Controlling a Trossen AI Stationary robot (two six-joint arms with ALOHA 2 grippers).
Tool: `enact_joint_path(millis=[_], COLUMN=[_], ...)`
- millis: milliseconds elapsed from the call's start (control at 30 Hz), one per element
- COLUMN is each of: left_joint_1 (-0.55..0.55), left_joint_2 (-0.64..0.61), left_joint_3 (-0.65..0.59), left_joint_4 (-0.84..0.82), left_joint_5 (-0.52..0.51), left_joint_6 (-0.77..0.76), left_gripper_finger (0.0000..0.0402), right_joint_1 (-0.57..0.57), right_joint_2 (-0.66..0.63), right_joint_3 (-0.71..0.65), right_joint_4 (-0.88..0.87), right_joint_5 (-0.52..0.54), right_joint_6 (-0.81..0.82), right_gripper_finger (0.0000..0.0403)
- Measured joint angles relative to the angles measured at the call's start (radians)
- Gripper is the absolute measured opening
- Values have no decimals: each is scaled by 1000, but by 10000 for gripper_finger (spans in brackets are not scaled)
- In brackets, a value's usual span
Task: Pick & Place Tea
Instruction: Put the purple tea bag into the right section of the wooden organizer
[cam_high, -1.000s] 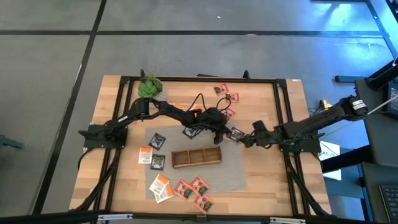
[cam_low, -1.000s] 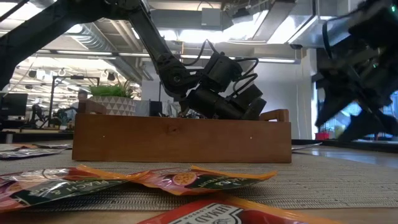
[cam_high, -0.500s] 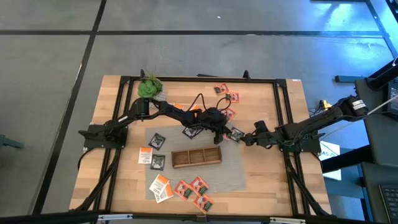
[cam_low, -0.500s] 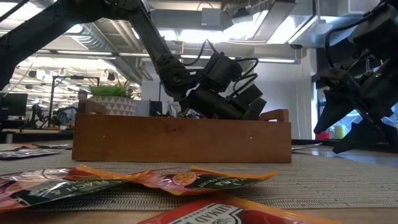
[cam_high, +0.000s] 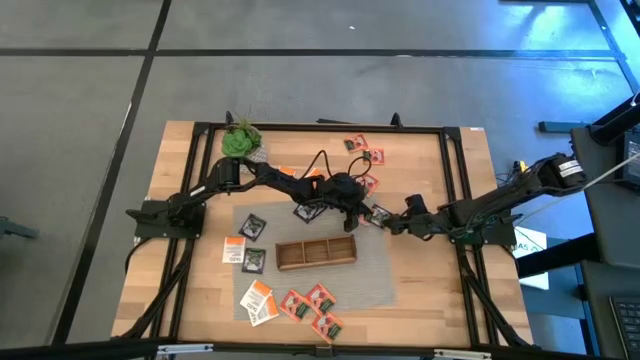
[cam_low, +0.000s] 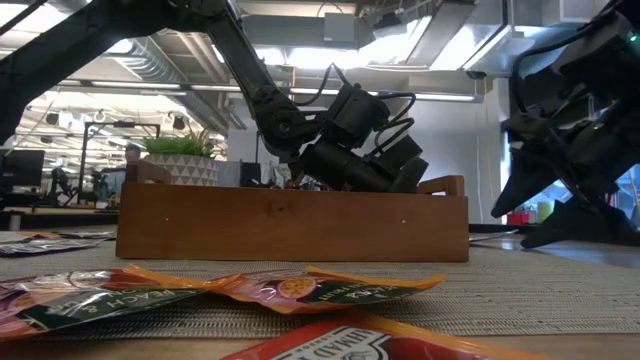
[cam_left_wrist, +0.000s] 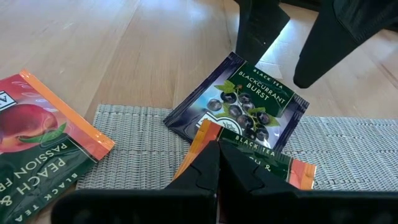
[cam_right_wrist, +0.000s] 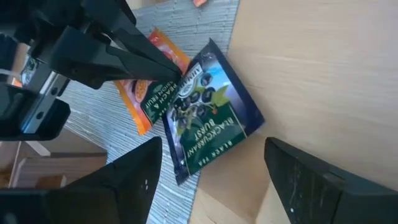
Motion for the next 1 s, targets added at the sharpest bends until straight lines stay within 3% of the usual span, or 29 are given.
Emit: enact_joint_path(millis=[500,1000], left_joint_1=[0,0], left_joint_2=[0,0], left_joint_3=[0,0], left_joint_4=[0,0], left_joint_5=[0,0], left_joint_6=[0,0], left_gripper_finger=[4,3], right_joint_1=[-2,-13], right_joint_2=[40,44], right_joint_3=[-2,-5], right_joint_4=[64,63], right_joint_5=[0,20], right_joint_6=[-8,-51], right_gripper_finger=[279,156])
